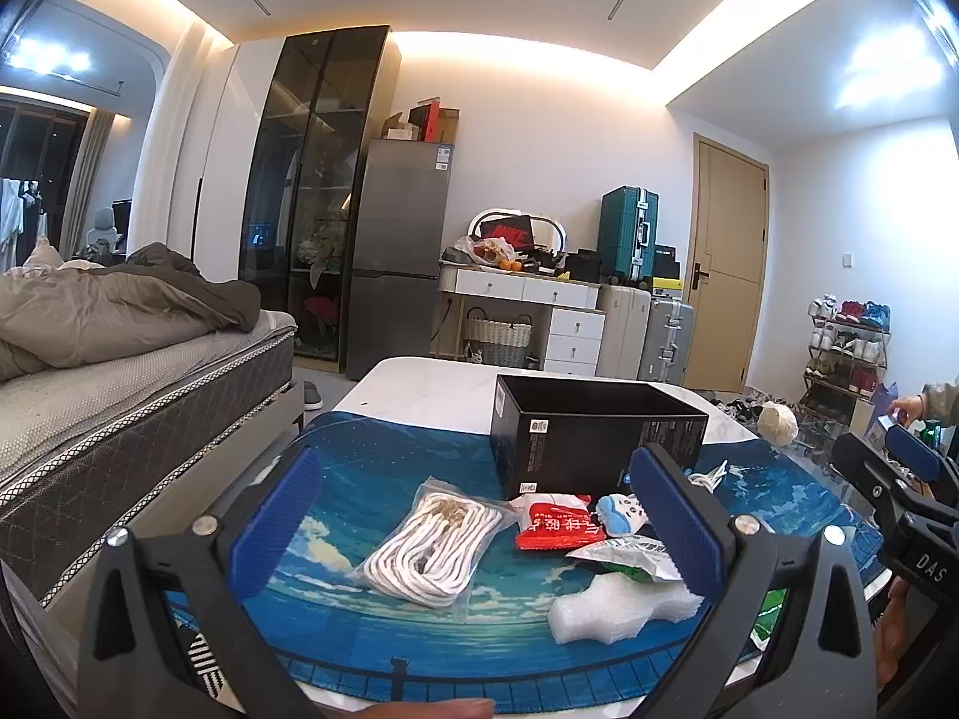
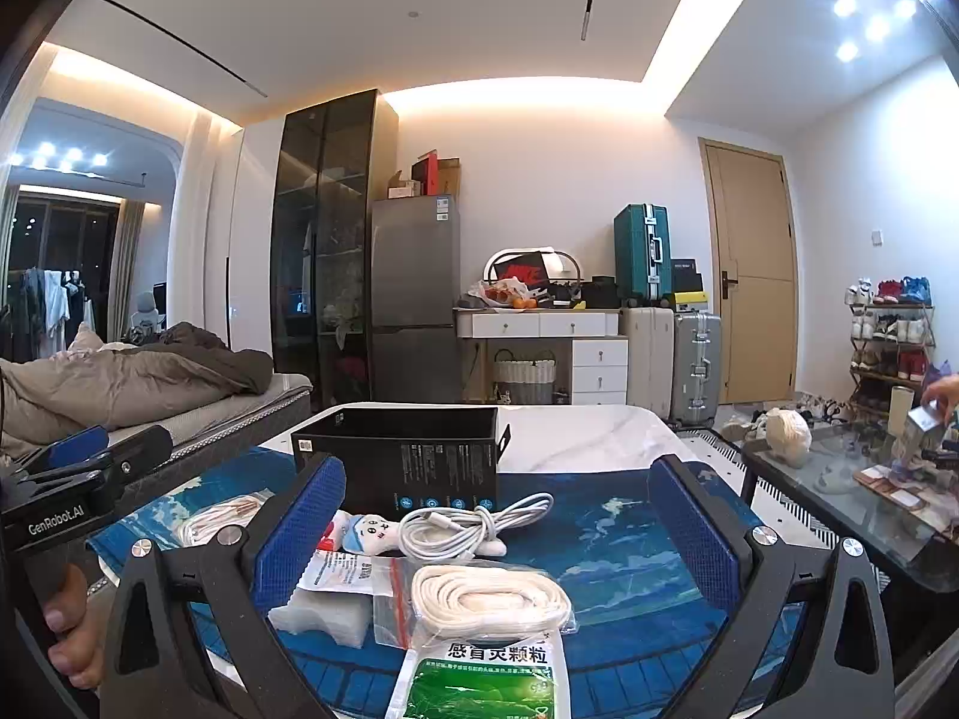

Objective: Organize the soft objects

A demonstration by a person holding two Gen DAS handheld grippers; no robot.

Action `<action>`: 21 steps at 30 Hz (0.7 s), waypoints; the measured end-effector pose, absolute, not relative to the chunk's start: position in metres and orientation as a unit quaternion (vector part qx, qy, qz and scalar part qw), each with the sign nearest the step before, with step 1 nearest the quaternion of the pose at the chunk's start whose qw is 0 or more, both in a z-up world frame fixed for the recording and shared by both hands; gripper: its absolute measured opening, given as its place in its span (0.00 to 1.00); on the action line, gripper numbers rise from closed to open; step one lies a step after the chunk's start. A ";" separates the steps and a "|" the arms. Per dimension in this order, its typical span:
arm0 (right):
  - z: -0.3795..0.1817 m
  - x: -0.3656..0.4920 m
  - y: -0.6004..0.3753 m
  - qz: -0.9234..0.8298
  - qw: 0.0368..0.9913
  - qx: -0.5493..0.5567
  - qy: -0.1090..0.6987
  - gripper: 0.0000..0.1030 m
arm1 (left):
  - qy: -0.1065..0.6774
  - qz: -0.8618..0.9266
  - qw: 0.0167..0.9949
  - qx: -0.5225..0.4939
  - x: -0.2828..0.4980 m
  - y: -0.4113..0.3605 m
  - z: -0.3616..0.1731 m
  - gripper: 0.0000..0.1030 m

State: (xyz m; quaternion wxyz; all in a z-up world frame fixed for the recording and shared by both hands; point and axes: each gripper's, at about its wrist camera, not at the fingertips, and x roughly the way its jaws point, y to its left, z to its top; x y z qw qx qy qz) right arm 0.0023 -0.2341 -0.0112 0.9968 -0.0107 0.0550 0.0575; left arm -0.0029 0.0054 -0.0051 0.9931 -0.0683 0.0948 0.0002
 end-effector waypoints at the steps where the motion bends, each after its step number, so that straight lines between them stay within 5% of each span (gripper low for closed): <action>1: -0.011 0.003 -0.234 0.057 0.997 -0.009 0.056 1.00 | 0.094 -0.001 0.993 -0.068 -0.003 0.005 -0.005 1.00; 21: -0.016 0.002 -0.234 0.058 0.997 -0.010 0.057 1.00 | 0.096 0.002 0.993 -0.063 -0.004 0.004 -0.004 1.00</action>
